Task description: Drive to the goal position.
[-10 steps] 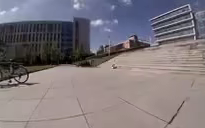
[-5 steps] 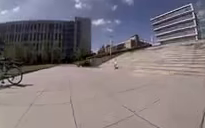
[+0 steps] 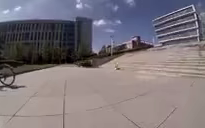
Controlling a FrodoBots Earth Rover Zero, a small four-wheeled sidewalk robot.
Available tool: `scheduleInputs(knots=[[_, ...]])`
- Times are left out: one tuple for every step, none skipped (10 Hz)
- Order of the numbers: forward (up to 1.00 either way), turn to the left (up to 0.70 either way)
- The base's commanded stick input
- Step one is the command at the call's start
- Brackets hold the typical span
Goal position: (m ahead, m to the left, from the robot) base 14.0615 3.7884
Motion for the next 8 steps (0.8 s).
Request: scheduleInputs(knots=[[0.7,0.07],[0.7,0.35],[0.7,0.35],[0.7,0.29],[0.7,0.06],[0.7,0.03],[0.7,0.01],[0.7,0.0]])
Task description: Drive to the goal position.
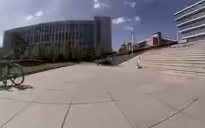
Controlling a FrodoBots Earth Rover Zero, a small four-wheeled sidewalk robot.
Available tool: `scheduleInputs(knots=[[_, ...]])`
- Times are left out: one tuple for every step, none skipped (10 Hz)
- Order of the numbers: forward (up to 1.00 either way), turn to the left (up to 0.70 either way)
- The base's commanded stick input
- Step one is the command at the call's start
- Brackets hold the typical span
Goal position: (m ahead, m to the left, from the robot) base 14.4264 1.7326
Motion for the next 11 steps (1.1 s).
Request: scheduleInputs(knots=[[0.7,0.0],[0.7,0.0],[0.7,0.0],[0.7,0.0],[0.7,0.0],[0.7,0.0],[0.7,0.0],[0.7,0.0],[0.7,0.0],[0.7,0.0],[0.7,0.0]])
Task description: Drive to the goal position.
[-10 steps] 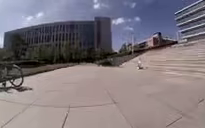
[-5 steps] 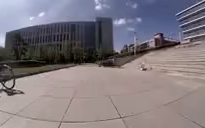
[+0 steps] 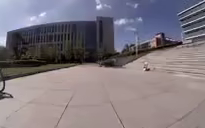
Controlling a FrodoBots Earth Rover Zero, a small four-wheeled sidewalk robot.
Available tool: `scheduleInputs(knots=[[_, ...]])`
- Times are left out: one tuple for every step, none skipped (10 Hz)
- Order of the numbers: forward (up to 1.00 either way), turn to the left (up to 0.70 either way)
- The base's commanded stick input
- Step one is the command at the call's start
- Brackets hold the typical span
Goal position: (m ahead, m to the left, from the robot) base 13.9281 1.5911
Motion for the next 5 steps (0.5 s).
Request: scheduleInputs(knots=[[0.7,0.0],[0.7,0.0],[0.7,0.0],[0.7,0.0],[0.7,0.0]])
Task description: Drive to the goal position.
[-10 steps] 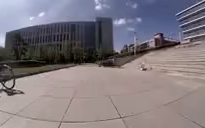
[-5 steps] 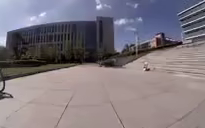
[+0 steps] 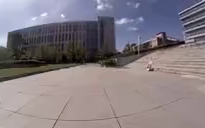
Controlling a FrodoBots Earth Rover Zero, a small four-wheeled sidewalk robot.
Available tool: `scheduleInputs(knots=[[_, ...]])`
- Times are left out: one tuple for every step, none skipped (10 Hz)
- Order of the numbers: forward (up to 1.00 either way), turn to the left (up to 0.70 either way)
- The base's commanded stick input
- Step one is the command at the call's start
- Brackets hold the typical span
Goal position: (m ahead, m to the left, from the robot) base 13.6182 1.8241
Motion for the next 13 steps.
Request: scheduleInputs(knots=[[0.7,0.0],[0.7,0.0],[0.7,0.0],[0.7,0.0],[0.7,0.0],[0.7,0.0],[0.7,0.0],[0.7,0.0],[0.7,0.0],[0.7,0.0],[0.7,0.0],[0.7,0.0],[0.7,0.0]])
